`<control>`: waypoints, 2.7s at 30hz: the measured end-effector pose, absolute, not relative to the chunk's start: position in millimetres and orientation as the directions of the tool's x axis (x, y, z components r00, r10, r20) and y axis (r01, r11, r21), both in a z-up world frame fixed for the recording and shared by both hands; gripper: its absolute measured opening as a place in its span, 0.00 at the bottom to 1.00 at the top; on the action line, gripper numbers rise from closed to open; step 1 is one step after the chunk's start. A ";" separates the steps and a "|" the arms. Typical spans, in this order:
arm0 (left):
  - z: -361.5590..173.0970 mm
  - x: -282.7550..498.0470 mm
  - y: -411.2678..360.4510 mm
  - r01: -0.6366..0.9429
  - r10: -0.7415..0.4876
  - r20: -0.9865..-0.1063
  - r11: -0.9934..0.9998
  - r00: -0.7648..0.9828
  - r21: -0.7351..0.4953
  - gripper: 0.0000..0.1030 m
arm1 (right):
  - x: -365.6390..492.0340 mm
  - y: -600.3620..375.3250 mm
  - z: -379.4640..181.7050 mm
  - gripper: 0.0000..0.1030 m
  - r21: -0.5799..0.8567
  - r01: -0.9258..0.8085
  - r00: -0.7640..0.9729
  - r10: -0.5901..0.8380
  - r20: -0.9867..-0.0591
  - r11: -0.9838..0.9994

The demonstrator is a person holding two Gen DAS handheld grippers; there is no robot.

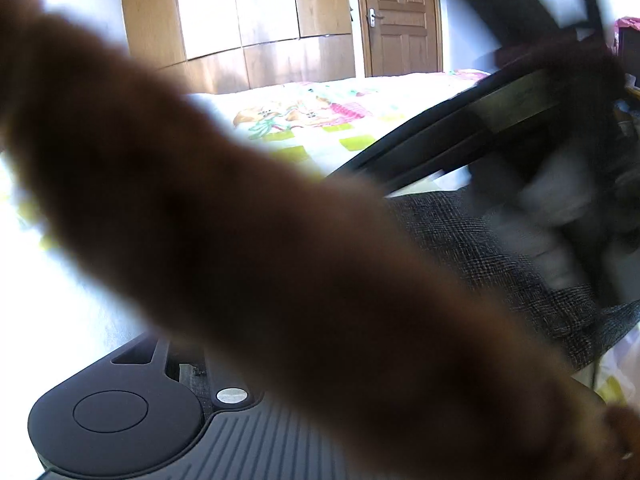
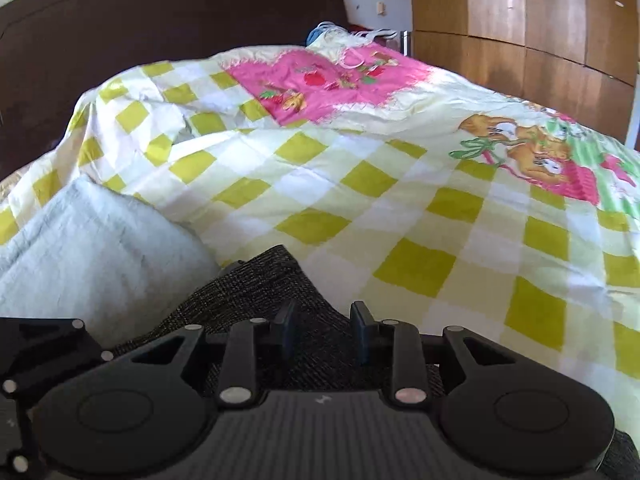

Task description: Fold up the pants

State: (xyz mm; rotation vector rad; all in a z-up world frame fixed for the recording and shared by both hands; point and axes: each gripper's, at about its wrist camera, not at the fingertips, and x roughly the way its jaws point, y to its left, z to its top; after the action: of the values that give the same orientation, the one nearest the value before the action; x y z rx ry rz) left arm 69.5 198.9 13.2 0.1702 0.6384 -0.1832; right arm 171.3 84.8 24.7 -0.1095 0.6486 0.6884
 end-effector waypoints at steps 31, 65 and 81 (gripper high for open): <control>0.9 75.2 12.0 0.505 -0.305 -0.699 0.858 0.647 0.094 0.50 | 110.1 -240.2 -52.8 0.34 0.742 -0.067 0.509 0.663 -0.549 0.666; 3.9 72.4 -57.1 0.502 -0.326 -0.669 0.861 0.668 0.081 0.50 | 56.3 -360.4 -10.9 0.45 0.449 0.154 0.661 0.246 -0.709 0.880; -12.1 51.2 -55.5 0.535 -0.367 -0.639 0.841 0.676 0.084 0.51 | 50.6 -321.7 47.1 0.26 0.427 0.124 0.702 0.225 -0.676 0.895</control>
State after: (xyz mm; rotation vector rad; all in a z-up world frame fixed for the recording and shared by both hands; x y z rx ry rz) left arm 51.2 -55.5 -12.1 0.2750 0.6527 -0.5140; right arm 50.6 -321.7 47.1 0.4705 0.7988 0.0585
